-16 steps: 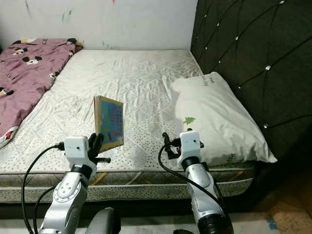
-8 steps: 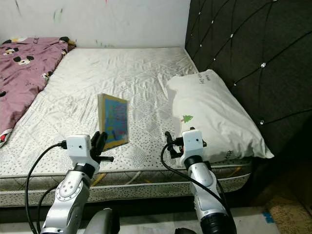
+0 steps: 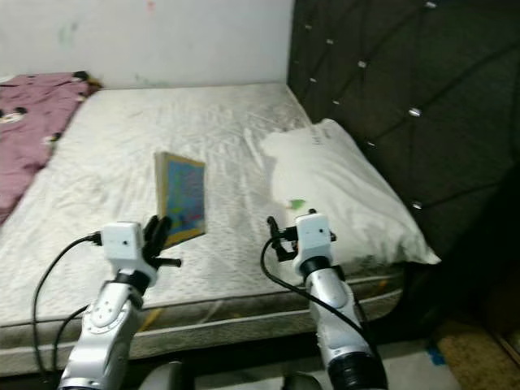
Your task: Clean up the room
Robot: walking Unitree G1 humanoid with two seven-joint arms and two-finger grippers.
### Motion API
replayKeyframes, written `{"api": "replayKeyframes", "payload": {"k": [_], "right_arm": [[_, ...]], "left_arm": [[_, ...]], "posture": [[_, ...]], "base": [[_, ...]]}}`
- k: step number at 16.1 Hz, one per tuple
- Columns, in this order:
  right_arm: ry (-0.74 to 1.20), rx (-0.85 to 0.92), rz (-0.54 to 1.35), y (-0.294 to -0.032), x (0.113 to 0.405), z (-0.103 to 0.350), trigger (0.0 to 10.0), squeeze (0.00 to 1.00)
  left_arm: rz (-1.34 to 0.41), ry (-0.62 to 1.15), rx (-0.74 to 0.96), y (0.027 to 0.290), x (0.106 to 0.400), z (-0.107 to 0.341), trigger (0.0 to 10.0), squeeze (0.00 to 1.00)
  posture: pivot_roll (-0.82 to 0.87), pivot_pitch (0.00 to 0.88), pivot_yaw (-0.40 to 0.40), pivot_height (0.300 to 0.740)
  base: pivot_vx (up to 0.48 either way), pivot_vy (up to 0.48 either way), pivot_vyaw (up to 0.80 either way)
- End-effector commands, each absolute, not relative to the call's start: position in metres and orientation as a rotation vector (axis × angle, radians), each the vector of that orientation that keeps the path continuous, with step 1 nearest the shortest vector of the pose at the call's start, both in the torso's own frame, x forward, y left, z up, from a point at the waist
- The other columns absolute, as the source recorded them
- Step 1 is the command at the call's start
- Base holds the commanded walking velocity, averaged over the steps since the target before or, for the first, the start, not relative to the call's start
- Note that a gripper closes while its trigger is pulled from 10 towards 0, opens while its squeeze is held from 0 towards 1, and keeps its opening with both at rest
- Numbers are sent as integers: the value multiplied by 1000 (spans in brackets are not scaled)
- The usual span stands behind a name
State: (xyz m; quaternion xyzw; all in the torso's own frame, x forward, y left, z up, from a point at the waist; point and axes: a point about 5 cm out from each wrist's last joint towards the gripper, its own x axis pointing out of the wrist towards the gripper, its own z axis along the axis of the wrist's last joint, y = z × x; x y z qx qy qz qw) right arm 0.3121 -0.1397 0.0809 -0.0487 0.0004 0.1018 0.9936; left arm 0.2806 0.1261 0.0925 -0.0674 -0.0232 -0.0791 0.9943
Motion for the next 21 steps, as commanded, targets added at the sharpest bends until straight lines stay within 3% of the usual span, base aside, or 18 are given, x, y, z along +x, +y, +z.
{"api": "replayKeyframes", "payload": {"k": [1,10,16,21], "right_arm": [[-10,-91,194,-141,313,85,10000,0],[-17,-97,207,-138,317,88,10000,0],[33,-103,232,-135,297,71,10000,0],[65,-116,189,-151,298,71,10000,0]], "left_arm": [[-190,-109,-138,122,283,105,10000,0],[-148,-108,-139,125,289,111,10000,0],[-140,-125,-148,126,272,111,10000,0],[3,-129,-152,154,285,122,10000,0]], "posture": [[-49,0,20,647],[-37,0,19,647],[-13,35,-13,587],[-3,70,-38,587]], "base": [[262,0,0],[0,0,0],[0,0,0],[0,0,0]]}}
